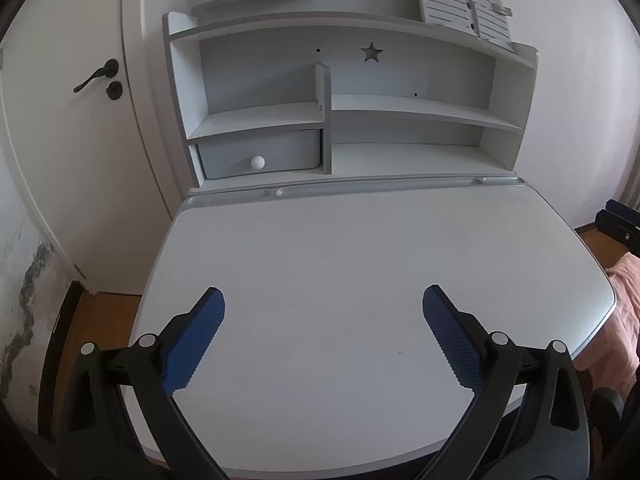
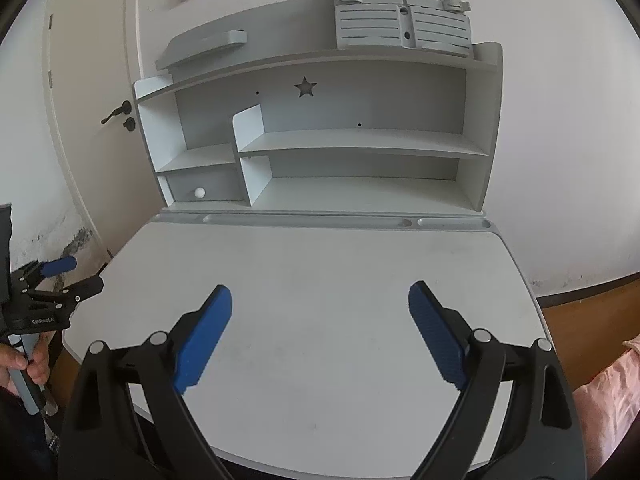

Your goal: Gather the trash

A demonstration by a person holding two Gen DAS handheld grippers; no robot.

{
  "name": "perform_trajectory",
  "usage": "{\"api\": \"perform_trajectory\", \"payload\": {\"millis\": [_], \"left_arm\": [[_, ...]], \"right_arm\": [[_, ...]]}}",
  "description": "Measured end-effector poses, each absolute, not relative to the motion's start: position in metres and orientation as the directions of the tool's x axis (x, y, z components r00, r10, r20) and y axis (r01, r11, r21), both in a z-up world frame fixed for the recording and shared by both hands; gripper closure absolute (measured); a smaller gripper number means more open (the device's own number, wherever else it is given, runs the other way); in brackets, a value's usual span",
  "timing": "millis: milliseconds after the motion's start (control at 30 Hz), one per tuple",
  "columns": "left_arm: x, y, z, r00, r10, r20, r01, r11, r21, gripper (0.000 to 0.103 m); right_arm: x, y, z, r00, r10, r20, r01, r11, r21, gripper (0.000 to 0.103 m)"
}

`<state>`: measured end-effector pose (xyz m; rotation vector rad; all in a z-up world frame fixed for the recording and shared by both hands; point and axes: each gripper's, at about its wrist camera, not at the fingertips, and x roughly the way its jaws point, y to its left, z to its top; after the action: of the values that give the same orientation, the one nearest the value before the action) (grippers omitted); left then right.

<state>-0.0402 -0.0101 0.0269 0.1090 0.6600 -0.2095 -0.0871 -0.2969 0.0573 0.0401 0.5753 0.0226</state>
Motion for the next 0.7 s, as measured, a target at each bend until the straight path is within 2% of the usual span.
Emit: {"api": "perform_trajectory", "payload": {"millis": [233, 700], "left_arm": [[-0.039, -0.019, 0.016, 0.752, -0.158, -0.640, 0.238, 0.970, 0.041, 0.007], [-0.041, -0.025, 0.013, 0.750, -0.154, -0.643, 0.240, 0.970, 0.048, 0.007]], "right_arm": [[-0.083, -0.303, 0.045, 0.818, 0.029, -0.574, -0.004, 0.999, 0.045, 0.016], [-0.086, -0.307, 0.045, 0.819, 0.029, -0.572, 0.002, 0.999, 0.053, 0.016]]}}
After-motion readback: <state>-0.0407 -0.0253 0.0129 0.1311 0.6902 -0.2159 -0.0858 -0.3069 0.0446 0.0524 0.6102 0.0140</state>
